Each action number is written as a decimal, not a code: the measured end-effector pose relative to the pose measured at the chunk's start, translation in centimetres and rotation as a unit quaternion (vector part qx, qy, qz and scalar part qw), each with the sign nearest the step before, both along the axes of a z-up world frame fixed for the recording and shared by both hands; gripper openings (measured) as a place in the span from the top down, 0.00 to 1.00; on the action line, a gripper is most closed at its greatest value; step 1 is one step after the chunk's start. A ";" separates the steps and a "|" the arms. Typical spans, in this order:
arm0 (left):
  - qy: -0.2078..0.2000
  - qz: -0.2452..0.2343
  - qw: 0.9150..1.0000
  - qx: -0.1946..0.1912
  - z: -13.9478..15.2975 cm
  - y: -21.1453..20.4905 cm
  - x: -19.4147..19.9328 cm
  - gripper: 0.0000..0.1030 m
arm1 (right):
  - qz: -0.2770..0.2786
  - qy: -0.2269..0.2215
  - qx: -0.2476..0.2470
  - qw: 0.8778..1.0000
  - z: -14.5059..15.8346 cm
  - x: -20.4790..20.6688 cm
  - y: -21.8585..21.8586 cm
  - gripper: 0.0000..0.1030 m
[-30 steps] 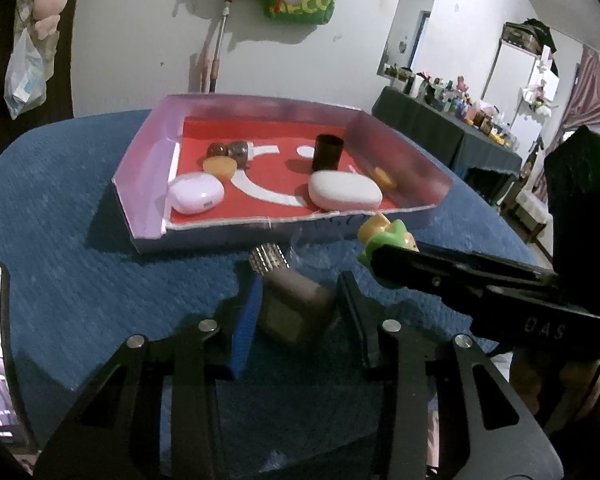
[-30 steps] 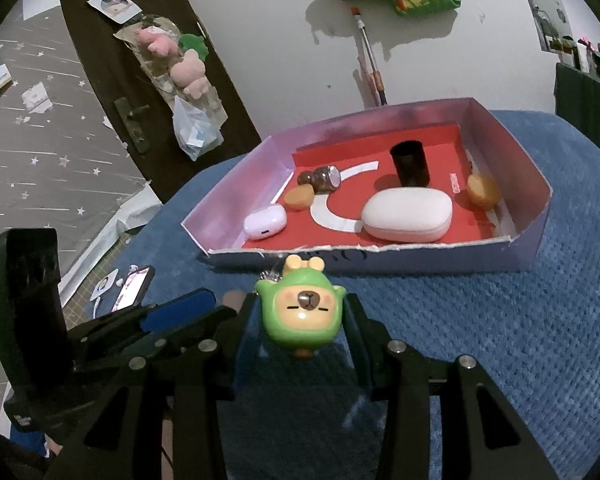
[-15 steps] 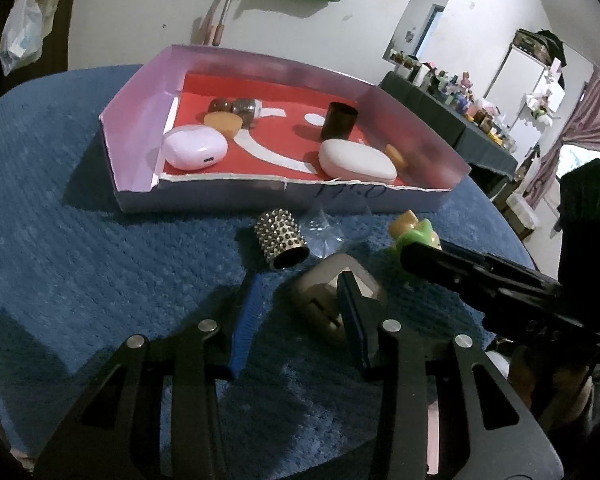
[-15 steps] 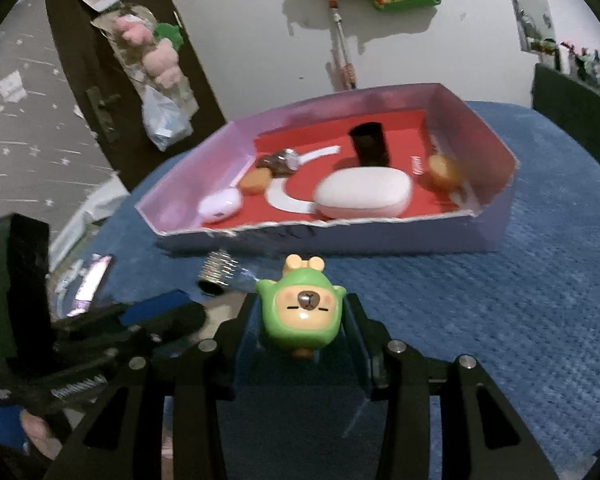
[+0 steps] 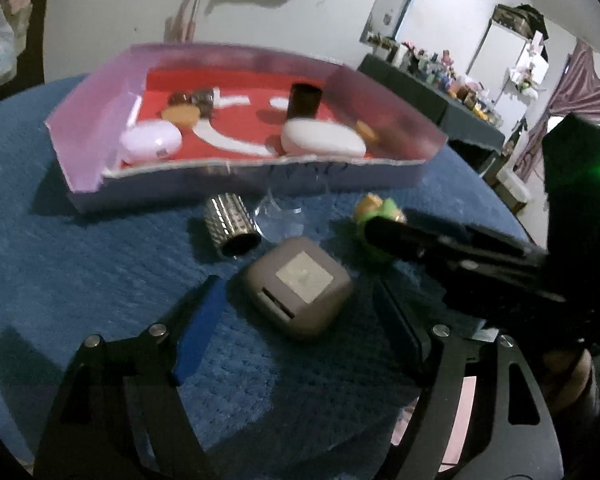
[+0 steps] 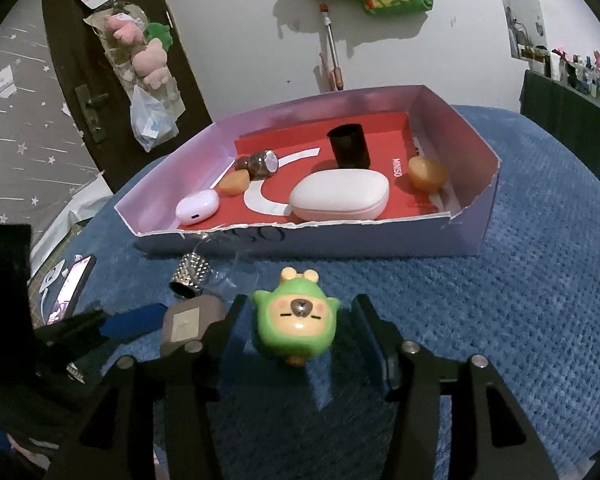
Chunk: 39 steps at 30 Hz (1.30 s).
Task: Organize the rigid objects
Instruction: 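Lift the green frog and brown eyeshadow case toward the red box with both tools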
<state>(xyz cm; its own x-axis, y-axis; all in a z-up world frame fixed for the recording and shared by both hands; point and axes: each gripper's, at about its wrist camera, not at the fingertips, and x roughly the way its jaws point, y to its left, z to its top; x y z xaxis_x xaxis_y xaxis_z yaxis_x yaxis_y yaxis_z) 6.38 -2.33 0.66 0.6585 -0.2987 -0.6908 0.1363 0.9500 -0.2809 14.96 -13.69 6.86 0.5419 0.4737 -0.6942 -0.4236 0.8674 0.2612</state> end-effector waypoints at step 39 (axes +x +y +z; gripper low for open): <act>-0.033 -0.019 0.996 0.080 -0.4 -1.7 -0.3 0.23 | 0.023 0.011 0.003 1.000 -0.3 0.6 1.3 0.45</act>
<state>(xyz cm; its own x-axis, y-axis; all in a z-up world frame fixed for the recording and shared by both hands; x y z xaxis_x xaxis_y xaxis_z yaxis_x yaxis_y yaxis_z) 6.07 -4.03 0.31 0.6946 -0.2140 -0.6868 0.1863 0.9757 -0.1156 15.57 -12.41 6.52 0.5035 0.5018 -0.7033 -0.4578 0.8453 0.2754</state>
